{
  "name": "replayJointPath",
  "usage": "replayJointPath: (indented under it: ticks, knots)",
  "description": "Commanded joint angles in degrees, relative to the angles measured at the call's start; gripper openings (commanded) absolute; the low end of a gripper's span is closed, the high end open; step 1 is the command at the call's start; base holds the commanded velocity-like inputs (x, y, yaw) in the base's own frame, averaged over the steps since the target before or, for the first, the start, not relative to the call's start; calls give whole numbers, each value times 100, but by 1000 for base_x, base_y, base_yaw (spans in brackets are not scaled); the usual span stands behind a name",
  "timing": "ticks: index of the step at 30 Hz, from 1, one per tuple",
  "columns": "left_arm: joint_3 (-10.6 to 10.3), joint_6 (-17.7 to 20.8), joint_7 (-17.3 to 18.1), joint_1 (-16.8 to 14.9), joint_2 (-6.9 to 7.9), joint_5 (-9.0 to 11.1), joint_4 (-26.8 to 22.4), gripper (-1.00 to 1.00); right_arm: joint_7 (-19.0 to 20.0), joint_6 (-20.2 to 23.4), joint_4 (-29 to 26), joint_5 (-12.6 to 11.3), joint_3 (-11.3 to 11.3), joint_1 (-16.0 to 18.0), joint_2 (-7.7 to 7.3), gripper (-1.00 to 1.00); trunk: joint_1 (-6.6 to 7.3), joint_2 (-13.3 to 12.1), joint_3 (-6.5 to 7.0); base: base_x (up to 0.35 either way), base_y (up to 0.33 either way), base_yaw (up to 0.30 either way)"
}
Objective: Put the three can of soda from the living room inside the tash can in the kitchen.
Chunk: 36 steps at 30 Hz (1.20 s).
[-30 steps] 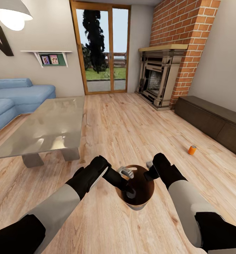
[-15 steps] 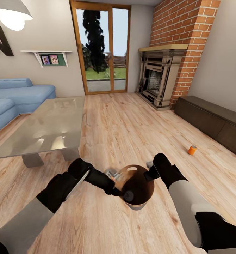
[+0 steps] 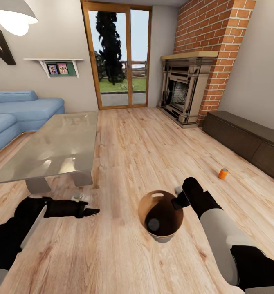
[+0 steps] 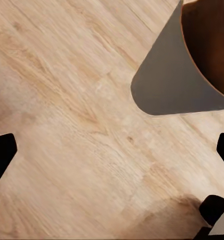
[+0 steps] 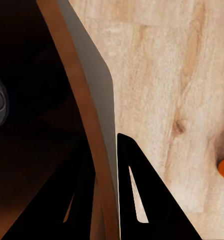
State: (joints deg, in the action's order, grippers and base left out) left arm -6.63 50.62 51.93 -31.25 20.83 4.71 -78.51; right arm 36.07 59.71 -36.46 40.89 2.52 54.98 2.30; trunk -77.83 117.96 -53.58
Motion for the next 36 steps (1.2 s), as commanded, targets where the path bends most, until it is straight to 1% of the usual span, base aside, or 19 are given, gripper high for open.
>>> replayJointPath:
  ticks: [1, 3, 5, 6, 8, 10, 12, 13, 14, 15, 18, 21, 22, 28, 29, 31, 33, 34, 36]
  knots:
    - [109, -113, -102, 41, -6, 2, 62, 100, 39, 29, -13, -107, 31, -3, -16, -100, 0, 0, 1, 0, 0, 0]
    - [359, -509, -386, 151, -22, 0, 305, 100, 44, 29, -42, -107, 88, -63, -84, -100, 0, 0, 1, 0, 0, 0]
    - [546, -1313, -866, 250, -67, 20, 915, 100, 90, -411, -68, -113, 176, -242, -344, -100, 0, 0, 1, 0, 0, 0]
    - [564, -1489, -965, 261, -85, 26, 1078, 100, 99, -547, -71, -114, 218, -279, -393, -100, 0, 0, 1, 0, 0, 0]
    - [609, -2331, -1408, 286, -187, 39, 1738, 100, 128, -975, -77, -110, 490, -469, -531, -100, 0, 0, 1, 0, 0, 0]
    - [622, -2799, -1613, 296, -237, 44, 2072, 100, 141, -1134, -81, -109, 637, -570, -575, -100, 0, 0, 1, 0, 0, 0]
    - [636, -3734, -1906, 328, -300, 75, 2810, 100, 160, -1546, -86, -110, 836, -752, -684, -100, 0, 0, 1, 0, 0, 0]
    - [636, -3952, -1981, 339, -315, 82, 2974, 100, 168, -1671, -87, -111, 864, -801, -718, -100, 0, 0, 1, 0, 0, 0]
    - [635, -4337, -2184, 360, -371, 77, 3245, 100, 179, -1924, -88, -110, 905, -900, -777, -100, 0, 0, 1, 0, 0, 0]
    - [633, -4498, -2311, 373, -414, 68, 3347, 100, 183, -2044, -88, -110, 922, -950, -803, -100, 0, 0, 1, 0, 0, 0]
    - [604, -5091, -3097, 537, -712, 40, 3690, 100, 189, -2556, -124, -111, 1033, -1191, -870, -100, 0, 0, 1, 0, 0, 0]
    - [591, -5347, -3467, 644, -826, 33, 3786, 100, 190, -2890, -234, -112, 1169, -1392, -872, -100, 0, 0, 1, 0, 0, 0]
    - [584, -5488, -3667, 704, -886, 27, 3840, 100, 198, -3255, -362, -114, 1286, -1609, -872, -100, 0, 0, 1, 0, 0, 0]
    - [577, -5629, -3844, 771, -938, 22, 3901, 100, 229, -4109, -500, -125, 1405, -1993, -886, -100, 0, 0, 1, 0, 0, 0]
    - [576, -5644, -3865, 783, -944, 22, 3929, 100, 225, -4447, -518, -129, 1422, -2117, -886, -100, 0, 0, 1, 0, 0, 0]
    - [576, -5650, -3875, 788, -946, 22, 3942, 100, 224, -4613, -525, -131, 1432, -2173, -886, -100, 0, 0, 1, 0, 0, 0]
    - [576, -5654, -3883, 792, -947, 26, 3954, 100, 263, -4772, -530, -136, 1548, -2228, -891, -100, 0, 0, 1, 0, 0, 0]
    - [576, -5656, -3886, 793, -948, 27, 3958, 100, 339, -4872, -529, -143, 1745, -2277, -890, -100, 0, 0, 1, 0, 0, 0]
    - [576, -5657, -3888, 794, -948, 28, 3961, 100, 438, -5031, -529, -149, 1982, -2347, -893, -100, 0, 0, 1, 0, 0, 0]
